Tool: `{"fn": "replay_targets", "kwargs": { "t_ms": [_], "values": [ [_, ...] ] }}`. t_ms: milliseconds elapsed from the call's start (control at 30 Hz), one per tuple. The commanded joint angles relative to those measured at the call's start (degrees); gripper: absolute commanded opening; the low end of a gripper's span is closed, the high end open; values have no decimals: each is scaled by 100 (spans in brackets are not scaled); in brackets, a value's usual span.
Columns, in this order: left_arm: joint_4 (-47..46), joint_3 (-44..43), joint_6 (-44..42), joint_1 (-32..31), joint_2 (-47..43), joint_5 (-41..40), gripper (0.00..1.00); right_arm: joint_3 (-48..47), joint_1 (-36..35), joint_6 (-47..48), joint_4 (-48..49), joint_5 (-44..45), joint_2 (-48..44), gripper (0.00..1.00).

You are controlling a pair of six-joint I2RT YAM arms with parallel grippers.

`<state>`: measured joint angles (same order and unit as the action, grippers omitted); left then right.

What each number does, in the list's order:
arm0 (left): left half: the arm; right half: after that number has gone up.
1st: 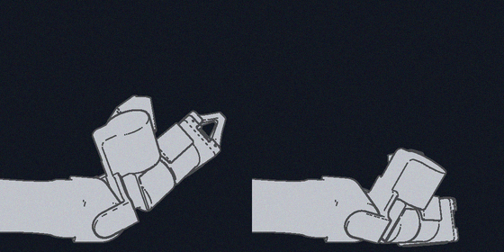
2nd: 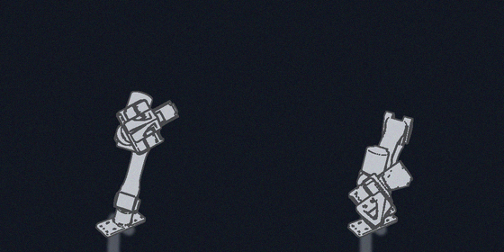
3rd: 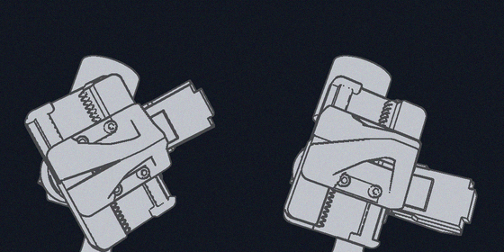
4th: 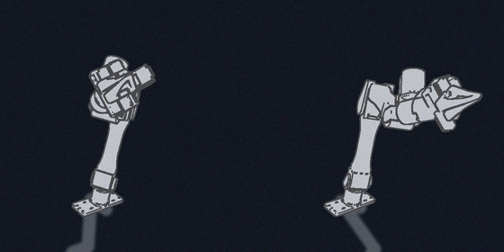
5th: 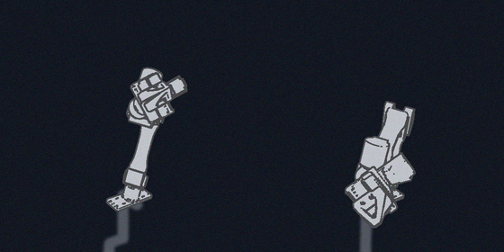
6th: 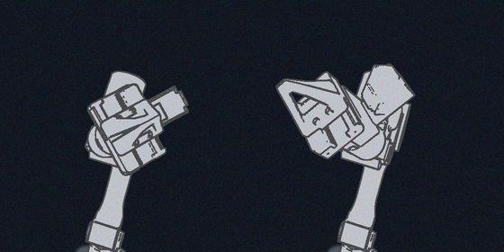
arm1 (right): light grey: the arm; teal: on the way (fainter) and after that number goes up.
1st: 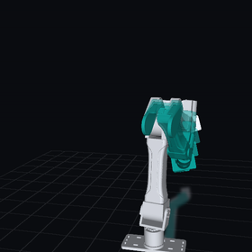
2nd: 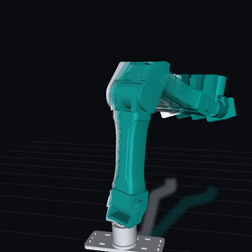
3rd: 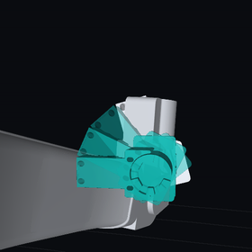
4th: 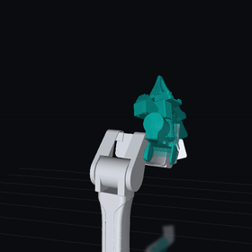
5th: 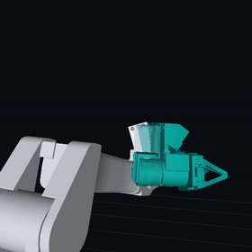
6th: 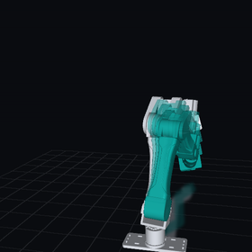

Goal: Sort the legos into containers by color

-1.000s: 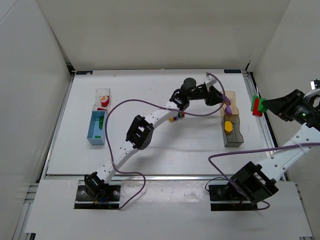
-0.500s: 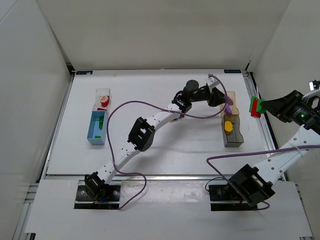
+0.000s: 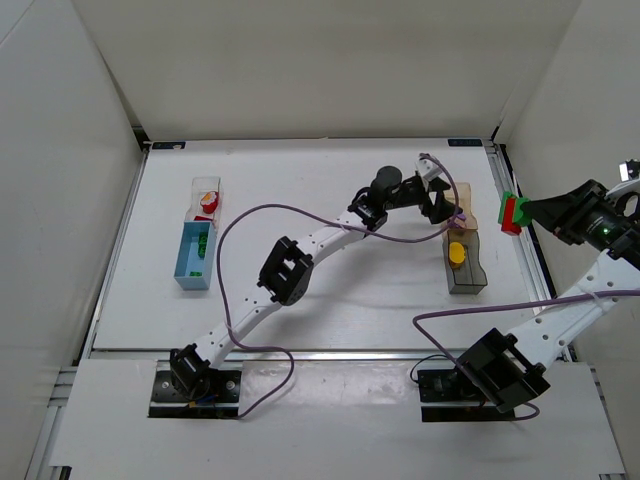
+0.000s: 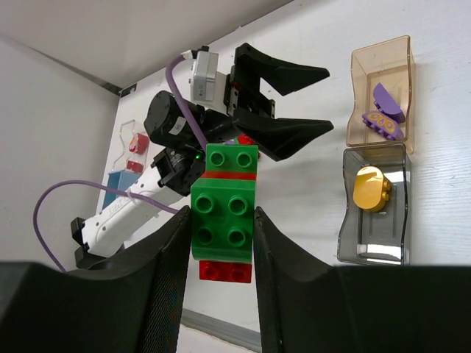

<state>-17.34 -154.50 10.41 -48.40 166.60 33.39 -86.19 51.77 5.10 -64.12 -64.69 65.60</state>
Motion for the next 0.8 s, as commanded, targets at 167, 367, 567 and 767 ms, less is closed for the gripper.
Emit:
{"fn": "replay_targets", "kwargs": {
  "t_ms": [167, 367, 567, 767],
  "values": [
    [-419, 1236, 716, 514, -1551, -430, 95, 67, -245, -115, 444, -378, -4, 0],
    [1037, 1518, 743, 1095, -2578, 27, 91, 339, -1536, -483, 1128, 77, 110, 0],
    [3603, 1835, 182, 1605, -3738, -7, 94, 305, -2802, -1011, 2008, 403, 663, 0],
    [4389, 3415, 162, 2308, -5031, 1812, 93, -82, -3884, -1239, 2781, 475, 1463, 0]
  ]
}}
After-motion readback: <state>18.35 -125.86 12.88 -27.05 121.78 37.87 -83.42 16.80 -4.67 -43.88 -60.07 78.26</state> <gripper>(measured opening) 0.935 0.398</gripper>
